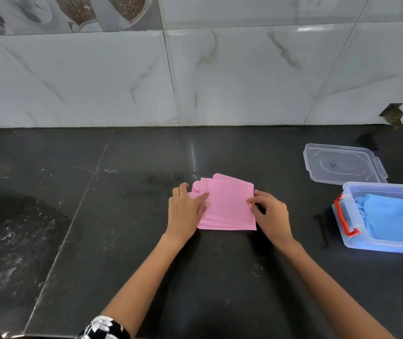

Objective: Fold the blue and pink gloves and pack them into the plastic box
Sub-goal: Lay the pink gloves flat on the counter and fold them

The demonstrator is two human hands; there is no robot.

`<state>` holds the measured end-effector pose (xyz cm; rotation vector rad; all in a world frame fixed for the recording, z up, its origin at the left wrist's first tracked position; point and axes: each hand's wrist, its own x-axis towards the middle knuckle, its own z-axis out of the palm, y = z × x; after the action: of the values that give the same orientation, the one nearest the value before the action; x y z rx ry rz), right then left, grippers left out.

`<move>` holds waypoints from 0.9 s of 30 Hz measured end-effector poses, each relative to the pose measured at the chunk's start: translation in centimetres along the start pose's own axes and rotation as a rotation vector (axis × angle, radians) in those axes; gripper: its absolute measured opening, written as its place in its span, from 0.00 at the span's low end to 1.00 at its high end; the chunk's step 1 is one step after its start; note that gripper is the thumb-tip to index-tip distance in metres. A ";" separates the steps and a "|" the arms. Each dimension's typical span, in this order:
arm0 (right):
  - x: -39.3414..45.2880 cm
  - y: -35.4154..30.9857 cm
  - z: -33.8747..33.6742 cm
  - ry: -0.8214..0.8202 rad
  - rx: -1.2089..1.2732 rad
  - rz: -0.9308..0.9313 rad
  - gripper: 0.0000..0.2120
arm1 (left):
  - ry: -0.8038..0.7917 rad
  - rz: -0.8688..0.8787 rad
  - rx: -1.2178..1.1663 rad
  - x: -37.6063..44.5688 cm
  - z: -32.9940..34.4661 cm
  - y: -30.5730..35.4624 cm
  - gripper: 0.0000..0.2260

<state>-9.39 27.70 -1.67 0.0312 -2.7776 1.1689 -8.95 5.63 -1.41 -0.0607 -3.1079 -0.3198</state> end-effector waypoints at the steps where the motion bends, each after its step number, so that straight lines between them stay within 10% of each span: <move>1: -0.2 -0.3 0.2 0.013 0.035 0.047 0.07 | -0.030 -0.016 -0.110 0.2 -0.1 -0.3 0.17; 5: -0.2 -1.1 0.6 -0.029 0.036 0.169 0.13 | -0.104 -0.130 -0.518 0.3 -0.3 -0.6 0.18; 14: 1.2 -1.6 0.3 -0.072 0.065 0.302 0.21 | -0.006 -0.435 -0.628 1.3 -1.0 1.2 0.18; 27: 1.6 -2.3 0.2 -0.159 0.005 0.326 0.24 | 0.054 -0.326 -0.808 0.4 -0.8 0.3 0.14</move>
<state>-10.81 26.04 0.02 -0.3570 -3.0008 1.2942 -9.36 5.82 -0.58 0.4334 -2.6981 -1.5102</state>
